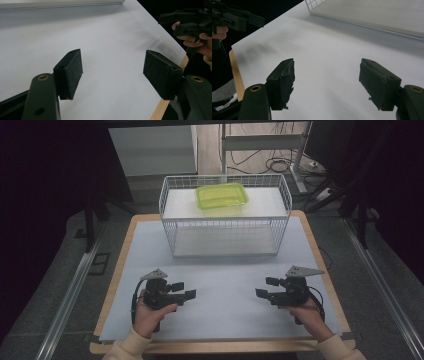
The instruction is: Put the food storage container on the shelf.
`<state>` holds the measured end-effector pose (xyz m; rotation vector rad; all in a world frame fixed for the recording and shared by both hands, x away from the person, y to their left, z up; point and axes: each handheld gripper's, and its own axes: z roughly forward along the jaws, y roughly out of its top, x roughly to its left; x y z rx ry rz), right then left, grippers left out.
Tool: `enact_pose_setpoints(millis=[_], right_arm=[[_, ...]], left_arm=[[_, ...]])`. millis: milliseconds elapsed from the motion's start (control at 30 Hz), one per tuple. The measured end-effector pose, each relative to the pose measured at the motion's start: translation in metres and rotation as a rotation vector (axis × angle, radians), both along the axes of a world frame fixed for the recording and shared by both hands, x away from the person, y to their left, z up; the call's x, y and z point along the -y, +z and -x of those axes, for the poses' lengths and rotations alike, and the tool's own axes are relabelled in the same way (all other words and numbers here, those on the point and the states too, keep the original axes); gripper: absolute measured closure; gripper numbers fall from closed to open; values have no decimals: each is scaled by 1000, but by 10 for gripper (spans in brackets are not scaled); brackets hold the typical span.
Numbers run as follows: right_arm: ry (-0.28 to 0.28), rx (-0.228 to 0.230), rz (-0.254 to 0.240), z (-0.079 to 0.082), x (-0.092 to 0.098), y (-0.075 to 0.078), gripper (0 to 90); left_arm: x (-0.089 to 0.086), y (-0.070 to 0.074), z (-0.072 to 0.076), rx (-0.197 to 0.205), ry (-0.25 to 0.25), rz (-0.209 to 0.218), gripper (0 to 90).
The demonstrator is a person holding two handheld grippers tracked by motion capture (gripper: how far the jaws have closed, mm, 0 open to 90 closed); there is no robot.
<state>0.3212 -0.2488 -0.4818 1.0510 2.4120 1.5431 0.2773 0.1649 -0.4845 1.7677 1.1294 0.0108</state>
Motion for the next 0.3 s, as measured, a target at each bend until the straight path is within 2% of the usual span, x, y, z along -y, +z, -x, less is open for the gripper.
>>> enact_pose_setpoints(millis=[300], right_arm=[[-8, 37, -4, 3, 4, 0, 274]], left_arm=[[-2, -4, 0, -4, 4, -2, 308]])
